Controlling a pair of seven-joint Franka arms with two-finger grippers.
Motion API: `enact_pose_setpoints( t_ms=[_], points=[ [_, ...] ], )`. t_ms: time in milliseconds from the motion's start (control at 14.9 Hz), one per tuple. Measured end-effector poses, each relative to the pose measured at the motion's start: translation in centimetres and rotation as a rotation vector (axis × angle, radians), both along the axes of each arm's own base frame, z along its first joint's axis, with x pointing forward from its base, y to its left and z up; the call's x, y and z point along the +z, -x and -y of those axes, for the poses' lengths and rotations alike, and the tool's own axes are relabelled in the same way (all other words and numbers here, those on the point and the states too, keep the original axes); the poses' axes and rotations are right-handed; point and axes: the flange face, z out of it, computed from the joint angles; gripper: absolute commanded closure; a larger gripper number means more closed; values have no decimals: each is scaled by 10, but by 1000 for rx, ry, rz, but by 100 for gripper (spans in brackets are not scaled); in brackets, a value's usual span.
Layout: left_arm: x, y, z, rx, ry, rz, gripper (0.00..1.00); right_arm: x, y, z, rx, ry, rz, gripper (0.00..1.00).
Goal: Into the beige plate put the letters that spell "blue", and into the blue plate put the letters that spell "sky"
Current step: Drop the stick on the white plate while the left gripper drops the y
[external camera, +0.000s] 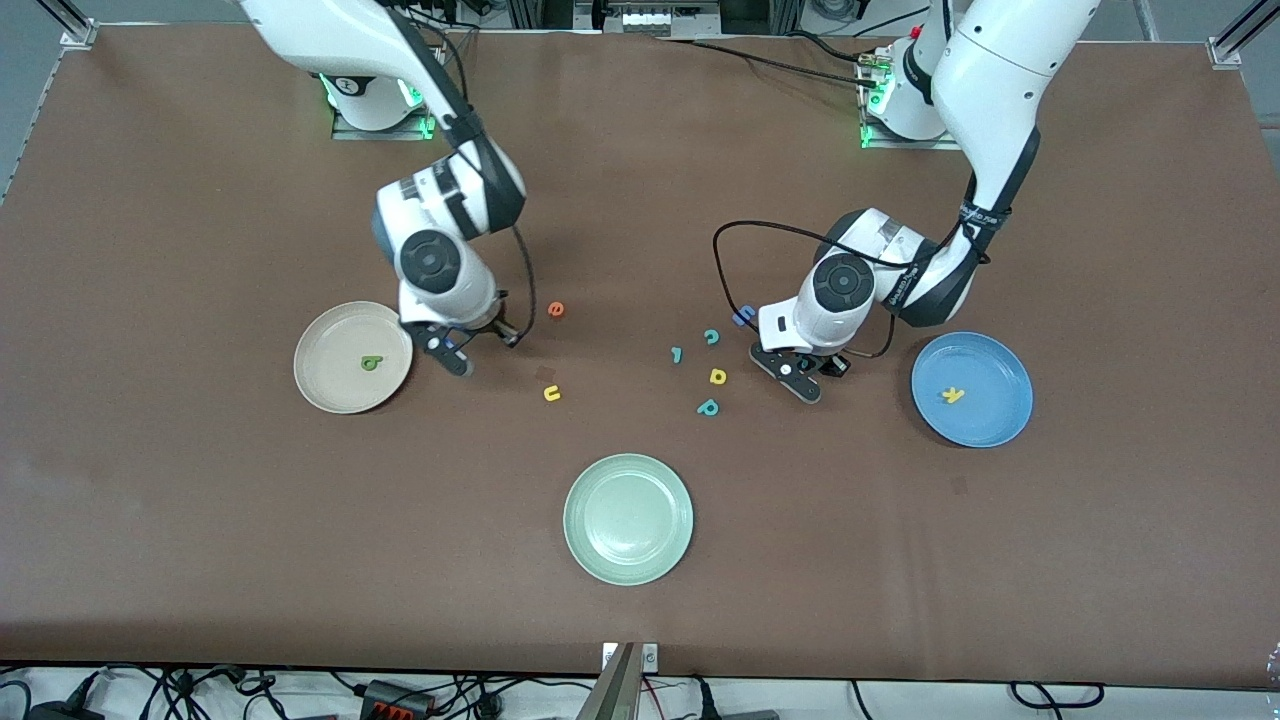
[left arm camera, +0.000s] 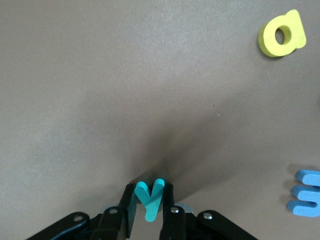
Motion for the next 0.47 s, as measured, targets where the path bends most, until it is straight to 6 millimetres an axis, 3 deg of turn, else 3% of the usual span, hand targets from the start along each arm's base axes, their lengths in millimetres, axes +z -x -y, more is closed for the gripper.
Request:
enact_pose_setpoints(
  t_ms=[202, 336, 471],
  points=[
    [0, -1, 0, 1, 2, 3, 91, 2, -34, 93, 102, -40, -43, 97],
    [4, -6, -3, 9, 6, 13, 91, -3, -45, 150, 153, -71, -66, 97],
    [16, -19, -17, 38, 2, 27, 90, -9, -48, 182, 189, -91, -80, 94]
  ],
)
